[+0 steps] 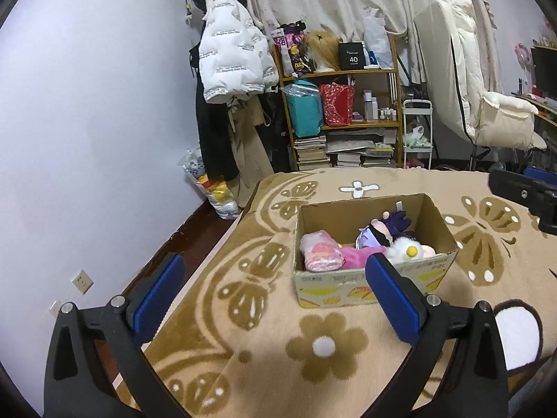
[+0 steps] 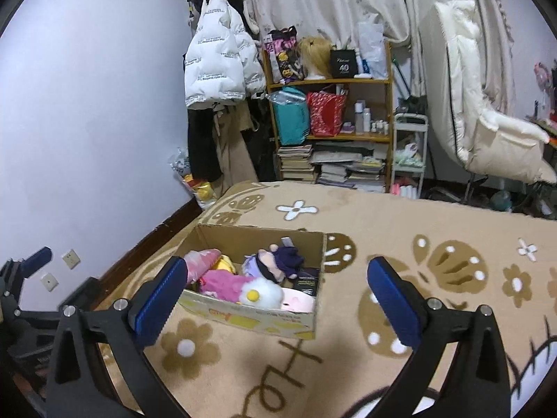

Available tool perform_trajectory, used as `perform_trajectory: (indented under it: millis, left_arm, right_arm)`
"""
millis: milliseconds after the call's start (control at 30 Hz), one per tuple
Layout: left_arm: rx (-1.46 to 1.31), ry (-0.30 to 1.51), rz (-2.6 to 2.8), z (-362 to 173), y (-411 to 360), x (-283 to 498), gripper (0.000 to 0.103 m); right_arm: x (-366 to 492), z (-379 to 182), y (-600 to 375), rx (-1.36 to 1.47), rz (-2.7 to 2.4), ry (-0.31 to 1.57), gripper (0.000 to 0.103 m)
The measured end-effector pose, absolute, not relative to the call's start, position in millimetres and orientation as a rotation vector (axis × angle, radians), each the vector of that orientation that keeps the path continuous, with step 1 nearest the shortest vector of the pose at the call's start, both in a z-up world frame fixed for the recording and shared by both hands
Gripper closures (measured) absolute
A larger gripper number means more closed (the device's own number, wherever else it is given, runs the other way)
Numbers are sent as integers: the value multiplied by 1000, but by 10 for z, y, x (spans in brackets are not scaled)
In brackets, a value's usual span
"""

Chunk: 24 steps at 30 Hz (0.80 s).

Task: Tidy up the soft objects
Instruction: 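Open both tools and pull them back from the box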

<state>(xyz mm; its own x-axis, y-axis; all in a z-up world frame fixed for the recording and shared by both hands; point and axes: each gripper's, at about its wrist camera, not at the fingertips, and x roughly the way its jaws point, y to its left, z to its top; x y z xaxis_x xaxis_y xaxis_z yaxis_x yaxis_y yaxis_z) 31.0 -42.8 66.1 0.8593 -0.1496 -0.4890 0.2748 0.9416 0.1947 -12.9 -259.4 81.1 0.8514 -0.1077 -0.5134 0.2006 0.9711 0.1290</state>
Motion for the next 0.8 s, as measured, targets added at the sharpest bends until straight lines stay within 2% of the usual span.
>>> perform_trajectory:
  millis: [333,800]
  left_arm:
    - [208,488,-208,776,-157,-71,1]
    - [194,439,-192,475,-8,-262,1]
  right_arm:
    - [-540,762,-2659,232,-163,504,0]
    - [-656,417,-2607,200,-181,492,0]
